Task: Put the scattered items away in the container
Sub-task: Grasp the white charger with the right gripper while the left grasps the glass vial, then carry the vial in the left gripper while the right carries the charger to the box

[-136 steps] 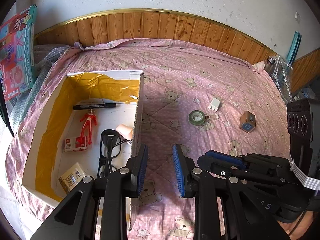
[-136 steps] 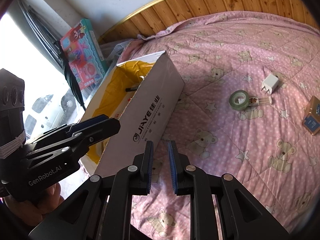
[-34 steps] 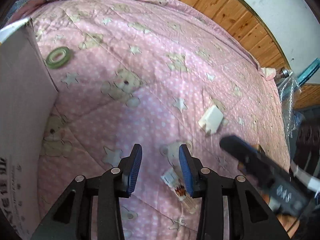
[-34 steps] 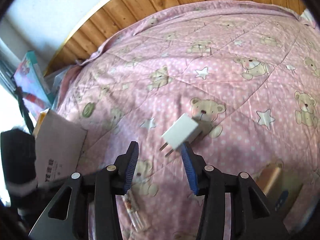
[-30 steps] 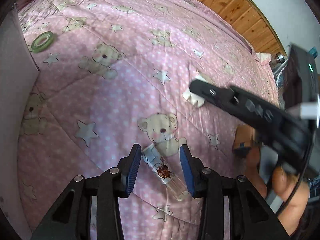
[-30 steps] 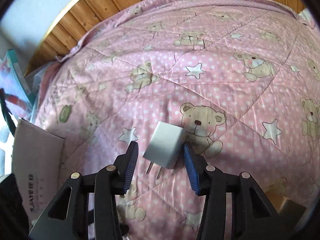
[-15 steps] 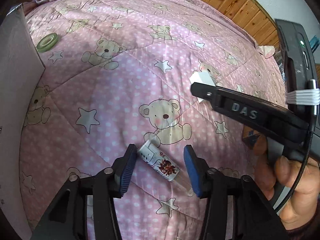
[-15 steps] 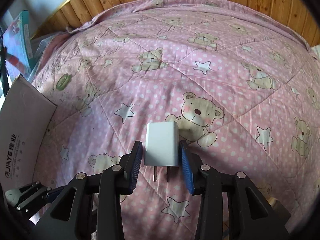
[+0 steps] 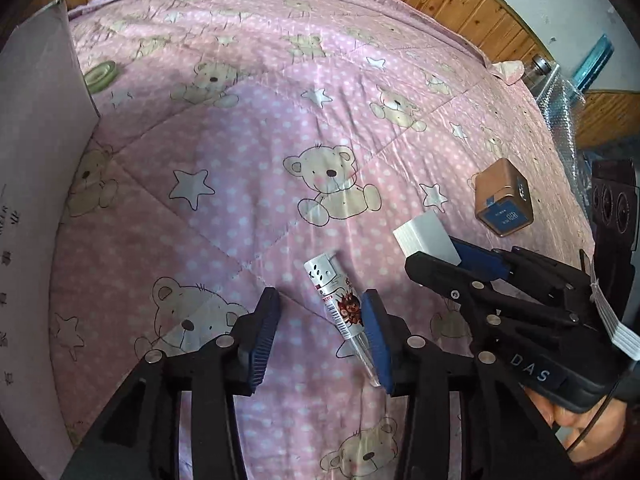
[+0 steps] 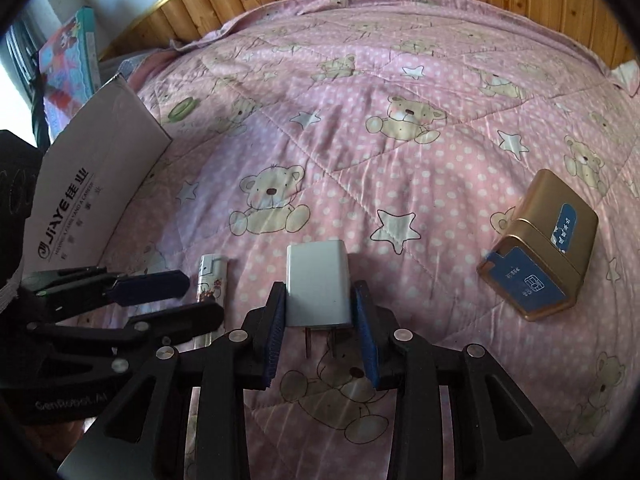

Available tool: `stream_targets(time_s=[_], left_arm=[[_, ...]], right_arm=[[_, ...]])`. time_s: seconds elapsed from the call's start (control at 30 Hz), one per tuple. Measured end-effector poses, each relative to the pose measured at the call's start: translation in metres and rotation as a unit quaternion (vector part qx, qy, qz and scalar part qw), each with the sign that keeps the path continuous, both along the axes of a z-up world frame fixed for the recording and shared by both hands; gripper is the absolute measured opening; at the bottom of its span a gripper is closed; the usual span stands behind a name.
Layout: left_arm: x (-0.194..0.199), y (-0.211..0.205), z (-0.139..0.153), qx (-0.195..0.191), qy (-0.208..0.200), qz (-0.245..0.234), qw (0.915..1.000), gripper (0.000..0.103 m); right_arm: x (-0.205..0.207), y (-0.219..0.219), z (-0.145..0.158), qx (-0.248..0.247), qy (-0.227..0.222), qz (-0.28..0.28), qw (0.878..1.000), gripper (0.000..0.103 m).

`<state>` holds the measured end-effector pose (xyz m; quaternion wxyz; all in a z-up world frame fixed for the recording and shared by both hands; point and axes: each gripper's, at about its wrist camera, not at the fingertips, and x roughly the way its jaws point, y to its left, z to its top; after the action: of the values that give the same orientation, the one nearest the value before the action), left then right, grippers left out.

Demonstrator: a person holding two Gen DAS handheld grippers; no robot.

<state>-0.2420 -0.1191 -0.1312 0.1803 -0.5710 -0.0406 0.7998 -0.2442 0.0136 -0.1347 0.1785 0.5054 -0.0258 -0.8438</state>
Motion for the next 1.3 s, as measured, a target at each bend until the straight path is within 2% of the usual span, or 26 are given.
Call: stream_targets(time_s=[0.07, 0.13, 0.2, 0.23, 0.27, 0.37, 0.43, 0.47, 0.5, 0.53, 0.6, 0.63, 0.7, 0.8, 1.3], left_arm=[[0.003, 0.007, 0.002, 0.008, -0.009, -0.003, 0.9999, 0.042], [0.003, 0.01, 0.0, 0.001, -0.005, 0.001, 1.0, 0.039], [0.007, 0.019, 0.0, -0.045, 0.024, -0.026, 0.9984, 0.023], [0.01, 0.02, 0.001, -0.055, 0.03, -0.039, 0.9973, 0.017], [0.011, 0.015, 0.002, -0.057, 0.031, -0.043, 0.997, 0.016], [0.014, -0.006, 0.005, -0.046, 0.019, -0.017, 0.9986, 0.019], [0.013, -0.014, 0.001, -0.019, -0.003, 0.007, 0.9998, 0.032], [0.014, -0.012, -0.002, -0.009, -0.011, 0.009, 0.9999, 0.035], [0.017, -0.007, -0.002, -0.01, -0.002, 0.006, 0.9999, 0.036], [0.02, 0.0, -0.002, -0.019, 0.013, -0.003, 0.9997, 0.036], [0.027, 0.013, -0.003, -0.072, 0.044, -0.02, 0.9962, 0.023], [0.028, 0.013, -0.003, -0.083, 0.051, -0.023, 0.9949, 0.018], [0.029, 0.008, -0.002, -0.089, 0.045, -0.018, 0.9949, 0.018], [0.036, 0.004, 0.007, -0.105, 0.06, -0.017, 0.9925, 0.018], [0.08, -0.005, 0.073, -0.077, 0.117, 0.0, 0.9901, 0.018]], right_arm=[[0.0, 0.003, -0.001, -0.007, 0.002, -0.007, 1.0, 0.034], [0.0, 0.007, 0.001, -0.011, -0.015, -0.013, 1.0, 0.033], [0.007, 0.009, 0.006, 0.001, -0.026, -0.011, 1.0, 0.033], [0.013, 0.01, 0.008, 0.009, -0.026, -0.009, 1.0, 0.033], [0.019, 0.011, 0.011, 0.015, -0.024, -0.007, 1.0, 0.033], [0.03, 0.012, 0.004, 0.031, -0.023, -0.004, 0.999, 0.035], [0.033, 0.012, 0.001, 0.029, 0.003, -0.008, 1.0, 0.036], [0.034, 0.011, -0.001, 0.031, 0.015, -0.01, 0.999, 0.036], [0.035, 0.01, -0.003, 0.032, 0.025, -0.013, 0.999, 0.036], [0.036, 0.01, -0.004, 0.03, 0.03, -0.019, 0.999, 0.035], [0.033, 0.012, -0.001, 0.023, 0.018, -0.026, 0.999, 0.032], [0.033, 0.014, 0.001, 0.013, 0.01, -0.031, 0.999, 0.032], [0.038, 0.016, 0.006, 0.002, 0.007, -0.03, 1.0, 0.032], [0.051, 0.015, 0.014, -0.007, 0.007, -0.029, 1.0, 0.032], [0.106, -0.003, 0.053, -0.025, 0.031, -0.024, 0.999, 0.032]])
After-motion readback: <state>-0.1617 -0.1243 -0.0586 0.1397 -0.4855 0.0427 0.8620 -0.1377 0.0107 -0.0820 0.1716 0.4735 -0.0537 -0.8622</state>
